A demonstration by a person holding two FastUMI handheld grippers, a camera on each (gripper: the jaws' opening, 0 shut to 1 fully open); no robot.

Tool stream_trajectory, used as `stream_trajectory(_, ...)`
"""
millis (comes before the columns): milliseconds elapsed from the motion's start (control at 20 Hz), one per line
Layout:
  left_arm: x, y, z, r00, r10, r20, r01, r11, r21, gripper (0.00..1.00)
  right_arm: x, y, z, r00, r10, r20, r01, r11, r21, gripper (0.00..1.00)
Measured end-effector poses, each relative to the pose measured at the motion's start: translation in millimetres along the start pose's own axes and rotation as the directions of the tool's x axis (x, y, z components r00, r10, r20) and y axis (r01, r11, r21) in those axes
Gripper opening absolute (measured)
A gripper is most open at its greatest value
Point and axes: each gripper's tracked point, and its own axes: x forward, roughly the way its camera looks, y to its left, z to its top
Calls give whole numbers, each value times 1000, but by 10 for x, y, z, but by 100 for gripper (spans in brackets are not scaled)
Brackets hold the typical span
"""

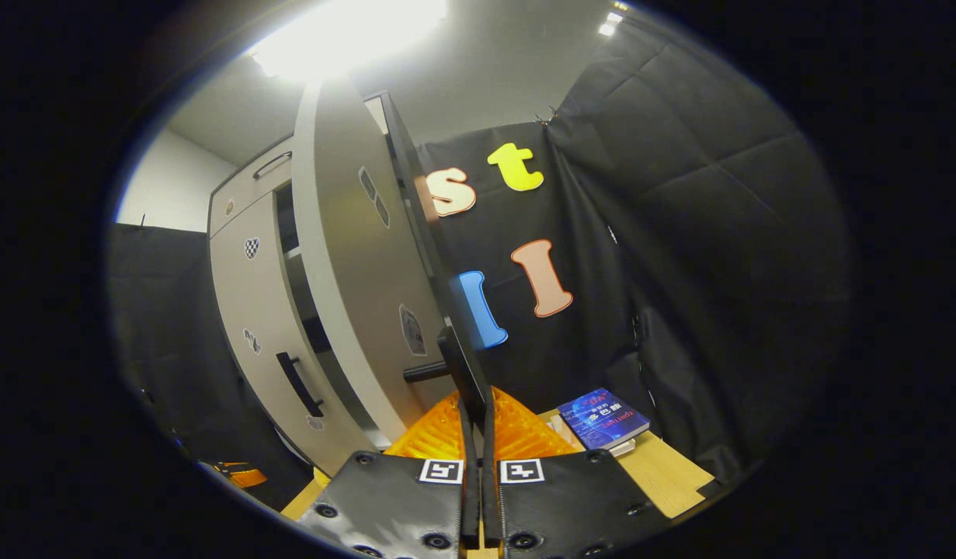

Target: Open the right door of the double-door shoe cabinet with the right hand, and open the left door with the left hand.

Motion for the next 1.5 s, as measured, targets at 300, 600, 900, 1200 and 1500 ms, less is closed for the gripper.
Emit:
stream_trajectory(300,52,190,483,989,-17,144,42,984,-172,92,-289,-181,-109,997,-77,-18,77,997,-4,2)
stream_trajectory(600,191,595,752,980,28,195,-5,993,-117,89,-735,-769,-16,952,-307,7,306,951,46,2)
stream_trajectory(900,422,537,1062,955,5,298,2,1000,-25,96,-1146,-1236,85,879,-474,45,473,881,22,51)
stream_trajectory(1200,765,138,1304,941,-1,338,0,1000,3,93,-1232,-1767,138,797,-597,87,602,797,-41,91)
stream_trajectory(1500,1129,-293,1486,941,56,333,-64,998,13,92,-583,-2201,180,831,-552,70,556,825,-102,97)
